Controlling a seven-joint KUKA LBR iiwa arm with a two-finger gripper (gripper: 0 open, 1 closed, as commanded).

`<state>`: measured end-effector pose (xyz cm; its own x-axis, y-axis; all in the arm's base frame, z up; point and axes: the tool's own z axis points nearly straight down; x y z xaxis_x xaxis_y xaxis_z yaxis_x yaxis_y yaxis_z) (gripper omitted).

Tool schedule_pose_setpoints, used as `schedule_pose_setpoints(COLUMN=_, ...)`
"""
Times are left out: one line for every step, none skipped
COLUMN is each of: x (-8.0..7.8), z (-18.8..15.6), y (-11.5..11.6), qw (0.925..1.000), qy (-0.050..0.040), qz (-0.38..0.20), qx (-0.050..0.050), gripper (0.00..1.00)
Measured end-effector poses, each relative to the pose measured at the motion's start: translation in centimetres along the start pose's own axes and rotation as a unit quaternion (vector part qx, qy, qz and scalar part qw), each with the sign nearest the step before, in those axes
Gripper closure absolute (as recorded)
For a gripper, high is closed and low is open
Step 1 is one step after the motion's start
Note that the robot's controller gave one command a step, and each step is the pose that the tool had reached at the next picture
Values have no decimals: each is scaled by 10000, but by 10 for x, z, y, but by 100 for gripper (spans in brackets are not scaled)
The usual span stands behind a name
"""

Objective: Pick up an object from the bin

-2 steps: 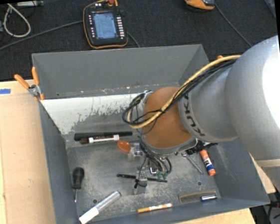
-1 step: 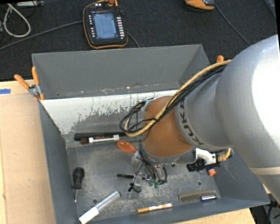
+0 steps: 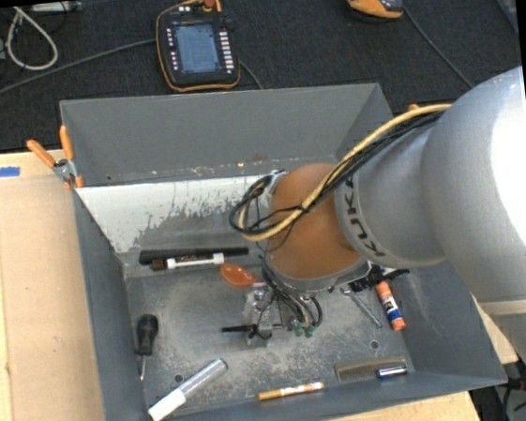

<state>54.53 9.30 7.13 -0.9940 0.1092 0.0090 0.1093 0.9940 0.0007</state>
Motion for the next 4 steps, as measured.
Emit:
schedule_pose_setpoints(x=0, z=0, y=0, qw=10000, qy=0, qz=4, qx=0, gripper=100)
schedule_pose_setpoints(x=1, z=-7, y=0, qw=10000, qy=9, qz=9, qx=1, gripper=100)
schedule_pose_setpoints(x=1, z=-20, y=0, qw=10000, qy=14, qz=12, qx=0, gripper=100)
schedule_pose_setpoints(x=4, z=-45, y=-1, qw=10000, qy=65, qz=13, qx=13, gripper=100)
